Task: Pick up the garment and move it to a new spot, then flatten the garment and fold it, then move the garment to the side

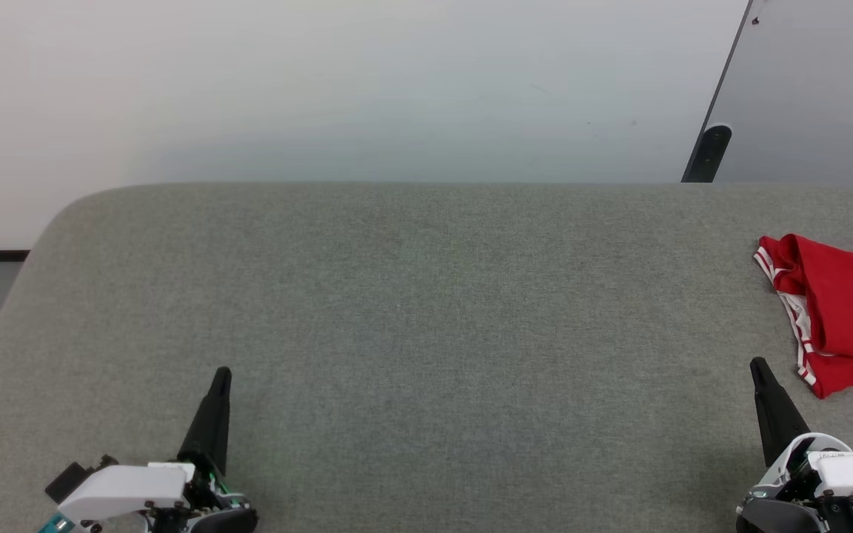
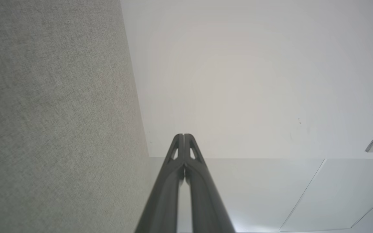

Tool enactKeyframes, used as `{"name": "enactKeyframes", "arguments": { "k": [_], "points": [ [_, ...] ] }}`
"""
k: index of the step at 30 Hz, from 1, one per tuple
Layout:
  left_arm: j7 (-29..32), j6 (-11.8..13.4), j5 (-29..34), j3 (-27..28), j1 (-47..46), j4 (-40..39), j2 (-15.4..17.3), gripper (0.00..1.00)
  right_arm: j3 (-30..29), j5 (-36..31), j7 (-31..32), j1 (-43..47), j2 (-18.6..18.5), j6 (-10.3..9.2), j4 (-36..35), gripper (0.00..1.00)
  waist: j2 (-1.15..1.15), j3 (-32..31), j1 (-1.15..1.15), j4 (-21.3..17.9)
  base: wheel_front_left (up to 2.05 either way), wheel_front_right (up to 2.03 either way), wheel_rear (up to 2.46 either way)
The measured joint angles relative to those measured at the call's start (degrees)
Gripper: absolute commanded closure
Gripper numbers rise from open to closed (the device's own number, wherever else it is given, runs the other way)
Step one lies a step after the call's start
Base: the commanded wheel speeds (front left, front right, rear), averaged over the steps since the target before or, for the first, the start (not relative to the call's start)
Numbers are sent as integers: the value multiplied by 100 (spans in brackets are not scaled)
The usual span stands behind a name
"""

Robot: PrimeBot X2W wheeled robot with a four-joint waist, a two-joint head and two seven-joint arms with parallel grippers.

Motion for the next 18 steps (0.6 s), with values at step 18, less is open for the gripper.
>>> {"name": "enactKeyframes", "arguments": {
  "k": [18],
  "points": [
    [0,0,0,-1,0,0,0,100,0,0,-1,0,0,0,0,100,0,0,0,0,0,0,0]
  ]
}}
